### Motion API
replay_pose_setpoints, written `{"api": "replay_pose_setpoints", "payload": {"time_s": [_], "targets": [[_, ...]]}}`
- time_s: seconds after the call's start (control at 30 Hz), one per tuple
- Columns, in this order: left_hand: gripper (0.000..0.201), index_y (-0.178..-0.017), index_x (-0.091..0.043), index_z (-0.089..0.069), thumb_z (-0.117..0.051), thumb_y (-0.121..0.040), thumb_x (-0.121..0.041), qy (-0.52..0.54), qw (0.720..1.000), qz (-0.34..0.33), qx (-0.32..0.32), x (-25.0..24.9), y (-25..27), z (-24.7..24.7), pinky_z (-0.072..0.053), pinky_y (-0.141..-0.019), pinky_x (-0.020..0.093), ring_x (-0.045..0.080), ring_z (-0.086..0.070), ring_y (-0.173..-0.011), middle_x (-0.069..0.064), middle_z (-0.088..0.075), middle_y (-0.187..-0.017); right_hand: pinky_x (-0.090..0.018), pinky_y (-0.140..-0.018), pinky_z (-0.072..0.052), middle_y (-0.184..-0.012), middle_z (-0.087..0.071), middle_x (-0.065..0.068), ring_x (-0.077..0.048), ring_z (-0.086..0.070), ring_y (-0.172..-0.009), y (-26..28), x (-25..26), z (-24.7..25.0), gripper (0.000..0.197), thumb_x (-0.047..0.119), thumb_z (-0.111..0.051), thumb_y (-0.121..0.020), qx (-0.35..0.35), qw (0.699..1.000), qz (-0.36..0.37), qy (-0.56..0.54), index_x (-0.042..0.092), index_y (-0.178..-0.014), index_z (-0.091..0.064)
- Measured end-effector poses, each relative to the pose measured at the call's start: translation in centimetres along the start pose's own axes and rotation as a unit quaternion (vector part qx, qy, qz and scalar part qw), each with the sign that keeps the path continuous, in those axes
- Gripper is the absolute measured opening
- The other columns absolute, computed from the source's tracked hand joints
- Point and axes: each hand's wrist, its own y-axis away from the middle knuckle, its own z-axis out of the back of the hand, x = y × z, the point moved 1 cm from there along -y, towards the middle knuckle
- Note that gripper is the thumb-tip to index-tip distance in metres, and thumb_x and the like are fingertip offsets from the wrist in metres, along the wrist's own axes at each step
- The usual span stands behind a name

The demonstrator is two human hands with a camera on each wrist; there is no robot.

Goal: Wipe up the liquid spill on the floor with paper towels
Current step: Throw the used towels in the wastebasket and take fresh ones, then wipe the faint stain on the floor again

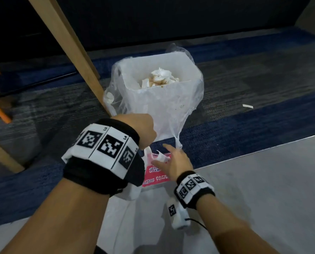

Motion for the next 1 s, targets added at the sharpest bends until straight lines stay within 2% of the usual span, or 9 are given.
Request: {"api": "replay_pose_setpoints", "payload": {"time_s": [0.07,0.13,0.3,0.47,0.63,0.7,0.8,0.9,1.0], "targets": [[0.031,-0.114,-0.009,-0.061,-0.037,-0.098,-0.021,0.003,1.000,0.001,-0.004,-0.1,0.1,0.2,-0.052,-0.092,0.042,0.029,-0.064,-0.101,0.009,-0.068,-0.106,-0.040,-0.085,-0.053,-0.097,-0.066,-0.006,-0.029,-0.064,-0.095,0.2,1.4,-0.2,0.018,0.047,-0.061,-0.086,-0.025,0.999,0.001,0.031,0.031,-0.088,-0.068],[0.032,-0.118,-0.009,-0.059,-0.036,-0.099,-0.021,-0.024,1.000,-0.010,-0.001,0.0,0.0,0.0,-0.050,-0.094,0.040,0.028,-0.062,-0.106,0.008,-0.066,-0.113,-0.041,-0.077,-0.054,-0.082,-0.065,-0.006,-0.031,-0.064,-0.084,0.9,1.6,0.1,0.030,0.033,-0.053,-0.093,-0.057,0.997,0.023,0.045,0.024,-0.066,-0.061],[0.030,-0.119,-0.010,-0.060,-0.043,-0.096,-0.020,-0.030,0.999,-0.007,0.013,0.3,0.5,0.5,-0.052,-0.090,0.036,0.025,-0.064,-0.102,0.006,-0.068,-0.110,-0.041,-0.079,-0.054,-0.093,-0.071,-0.006,-0.029,-0.065,-0.088,4.6,1.1,2.1,0.035,0.014,-0.050,-0.090,-0.136,0.983,0.119,-0.023,0.034,-0.115,-0.062],[0.060,-0.131,-0.034,-0.044,-0.070,-0.076,-0.041,0.059,0.994,-0.097,-0.001,-0.1,0.6,1.0,-0.044,-0.088,0.027,0.013,-0.054,-0.104,-0.012,-0.051,-0.114,-0.020,-0.069,-0.054,-0.087,-0.073,0.006,-0.004,-0.067,-0.075,8.3,4.2,7.3,0.029,0.002,-0.059,-0.083,-0.276,0.900,0.238,-0.239,0.019,-0.101,-0.074],[0.025,-0.106,-0.030,-0.064,-0.065,-0.083,-0.020,0.103,0.971,-0.202,-0.079,-0.9,1.5,1.4,-0.051,-0.076,0.025,0.014,-0.063,-0.098,-0.007,-0.067,-0.104,-0.025,-0.069,-0.056,-0.083,-0.071,0.003,-0.009,-0.068,-0.078,8.2,7.5,11.6,0.032,-0.010,-0.058,-0.084,-0.163,0.847,0.277,-0.424,0.011,-0.107,-0.068],[0.022,-0.106,-0.022,-0.065,-0.054,-0.088,-0.015,0.065,0.971,-0.131,-0.189,0.1,1.5,2.0,-0.050,-0.075,0.032,0.025,-0.061,-0.098,0.002,-0.065,-0.106,-0.030,-0.062,-0.056,-0.078,-0.071,-0.001,-0.017,-0.069,-0.072,7.7,6.3,10.2,0.026,-0.001,-0.061,-0.083,-0.149,0.862,0.236,-0.423,0.018,-0.102,-0.063],[0.027,-0.104,-0.020,-0.064,-0.046,-0.088,-0.007,0.057,0.948,-0.082,-0.301,1.2,2.1,2.6,-0.050,-0.082,0.043,0.034,-0.059,-0.099,0.007,-0.059,-0.095,-0.035,-0.067,-0.056,-0.079,-0.070,-0.004,-0.020,-0.068,-0.070,6.1,3.5,5.2,0.012,0.018,-0.063,-0.084,-0.091,0.966,0.138,-0.196,0.022,-0.095,-0.064],[0.025,-0.099,-0.020,-0.062,-0.045,-0.087,-0.006,0.046,0.950,-0.074,-0.300,1.1,2.3,2.5,-0.050,-0.081,0.044,0.036,-0.057,-0.098,0.009,-0.057,-0.098,-0.038,-0.087,-0.051,-0.109,-0.062,-0.013,-0.029,-0.061,-0.101,4.7,1.9,0.9,0.048,0.032,-0.065,-0.087,0.054,0.996,0.028,0.060,0.015,-0.128,-0.046],[0.018,-0.081,-0.025,-0.052,-0.046,-0.086,-0.009,0.029,0.965,-0.071,-0.252,0.8,2.0,2.1,-0.050,-0.080,0.043,0.033,-0.058,-0.096,0.009,-0.060,-0.102,-0.042,-0.084,-0.053,-0.103,-0.062,-0.014,-0.032,-0.062,-0.097,3.5,2.1,0.0,0.024,0.029,-0.054,-0.095,0.023,0.998,0.005,0.061,0.013,-0.113,-0.055]]}}
